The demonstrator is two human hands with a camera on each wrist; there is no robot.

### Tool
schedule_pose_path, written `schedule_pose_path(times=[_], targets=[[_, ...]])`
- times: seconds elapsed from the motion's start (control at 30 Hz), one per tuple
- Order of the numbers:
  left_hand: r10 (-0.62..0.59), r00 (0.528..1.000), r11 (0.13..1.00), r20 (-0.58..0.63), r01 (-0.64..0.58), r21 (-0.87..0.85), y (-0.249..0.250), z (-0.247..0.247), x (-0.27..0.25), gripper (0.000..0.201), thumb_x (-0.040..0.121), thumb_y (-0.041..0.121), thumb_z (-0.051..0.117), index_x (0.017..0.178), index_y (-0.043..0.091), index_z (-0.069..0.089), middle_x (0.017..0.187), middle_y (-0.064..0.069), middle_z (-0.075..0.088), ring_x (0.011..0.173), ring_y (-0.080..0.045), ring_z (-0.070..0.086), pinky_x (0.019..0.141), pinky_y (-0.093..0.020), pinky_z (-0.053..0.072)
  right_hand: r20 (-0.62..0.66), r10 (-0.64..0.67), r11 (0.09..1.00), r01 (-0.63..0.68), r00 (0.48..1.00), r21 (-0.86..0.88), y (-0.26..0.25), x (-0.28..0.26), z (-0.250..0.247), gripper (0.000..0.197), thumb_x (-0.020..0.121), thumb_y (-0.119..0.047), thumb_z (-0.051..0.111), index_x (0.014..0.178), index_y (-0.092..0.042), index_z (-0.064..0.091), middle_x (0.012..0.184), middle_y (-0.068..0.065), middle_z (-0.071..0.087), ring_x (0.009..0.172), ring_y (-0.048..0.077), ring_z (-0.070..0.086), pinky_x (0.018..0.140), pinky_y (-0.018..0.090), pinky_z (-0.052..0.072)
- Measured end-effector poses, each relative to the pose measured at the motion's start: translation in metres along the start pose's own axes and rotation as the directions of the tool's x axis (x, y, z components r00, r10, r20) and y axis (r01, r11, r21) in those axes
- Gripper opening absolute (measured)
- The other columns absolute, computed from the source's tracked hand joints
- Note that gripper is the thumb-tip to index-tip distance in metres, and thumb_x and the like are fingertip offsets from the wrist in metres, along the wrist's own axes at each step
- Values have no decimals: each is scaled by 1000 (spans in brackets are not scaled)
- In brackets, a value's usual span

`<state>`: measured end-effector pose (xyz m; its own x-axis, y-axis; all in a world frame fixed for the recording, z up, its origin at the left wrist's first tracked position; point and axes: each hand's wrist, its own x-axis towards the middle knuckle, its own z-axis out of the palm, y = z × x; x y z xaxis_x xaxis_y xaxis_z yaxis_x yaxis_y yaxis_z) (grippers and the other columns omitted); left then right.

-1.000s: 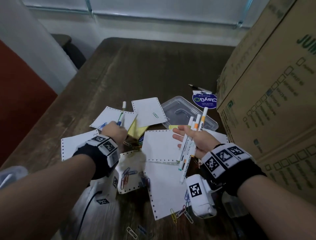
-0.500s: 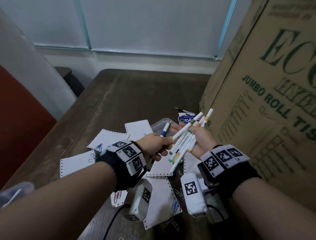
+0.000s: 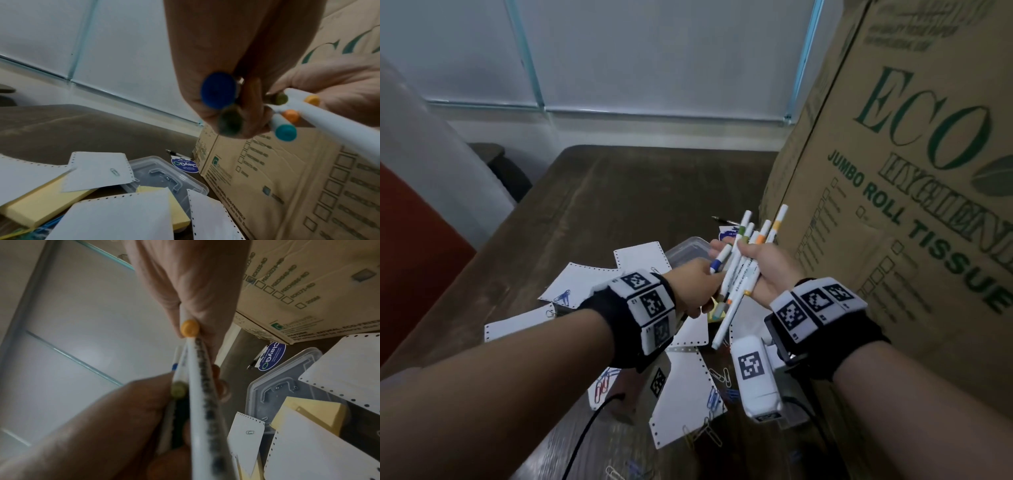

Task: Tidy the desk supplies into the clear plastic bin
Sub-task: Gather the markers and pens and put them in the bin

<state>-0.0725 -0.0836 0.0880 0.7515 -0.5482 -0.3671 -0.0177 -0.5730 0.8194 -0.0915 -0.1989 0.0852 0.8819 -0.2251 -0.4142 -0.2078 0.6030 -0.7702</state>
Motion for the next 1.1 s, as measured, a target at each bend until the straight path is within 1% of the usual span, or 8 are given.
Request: schedule_pose_path(times=[0.1,0.4,0.6,0.77,0.83,0.9,0.97,1.1], targets=[[-15,999,999,42,17,-34,4,8,0,35,99,17,32,67,14,45,60,0,45,46,-9,34,35,-14,27,4,-12,1000,12,1000,-2,3,-2,-2,26,100,-13,37,86,-4,57,89,8,65,82,18,62,60,30,56],[-101,994,956,36,107,-274,6,5,5,37,94,3,29,59,9,41,38,1,47,44,-10,34,32,-12,22,-113,-142,973,118,983,-197,9,-1,-6,22,90,-25,59,80,-6,58,51,5,62,40,17,61,43,26,50],[-136,988,953,71,150,-263,3,3,7,34,91,0,34,60,7,45,41,-1,51,35,-8,39,38,-14,33,-161,-187,951,137,969,-278,12,1,-4,34,91,-26,58,114,-2,54,72,9,59,54,19,60,46,26,50],[-160,982,940,98,182,-289,-3,-1,9,24,91,-1,40,71,8,50,67,-6,54,52,-11,50,53,-21,44,-218,-246,914,150,945,-378,17,7,-4,24,88,-29,59,99,-8,57,92,12,65,78,24,64,81,39,54],[-167,974,924,156,210,-320,-12,-4,7,16,89,3,49,77,11,56,73,-4,55,65,-12,52,63,-26,45,-250,-294,900,179,923,-397,13,9,-3,17,91,-27,55,87,-12,53,85,7,59,79,23,60,86,39,50],[-190,948,906,253,269,-327,-21,-8,3,8,89,12,54,83,16,59,78,1,54,74,-11,54,73,-30,46,-292,-359,869,203,887,-451,6,14,-5,18,94,-27,50,96,-10,53,88,7,58,88,27,60,92,40,48],[-205,929,880,309,312,-357,-30,-11,1,9,91,17,52,86,18,59,78,3,57,78,-12,58,78,-32,47,-334,-399,865,229,854,-448,-2,18,-7,24,95,-27,48,111,-10,52,96,9,59,90,27,59,91,40,50],[-160,911,803,381,344,-486,-33,-13,4,16,94,6,45,83,10,57,79,-3,68,67,-10,72,78,-25,52,-310,-443,882,348,841,-317,-11,23,-1,5,94,-14,50,99,-12,50,79,3,57,70,16,59,74,31,53]])
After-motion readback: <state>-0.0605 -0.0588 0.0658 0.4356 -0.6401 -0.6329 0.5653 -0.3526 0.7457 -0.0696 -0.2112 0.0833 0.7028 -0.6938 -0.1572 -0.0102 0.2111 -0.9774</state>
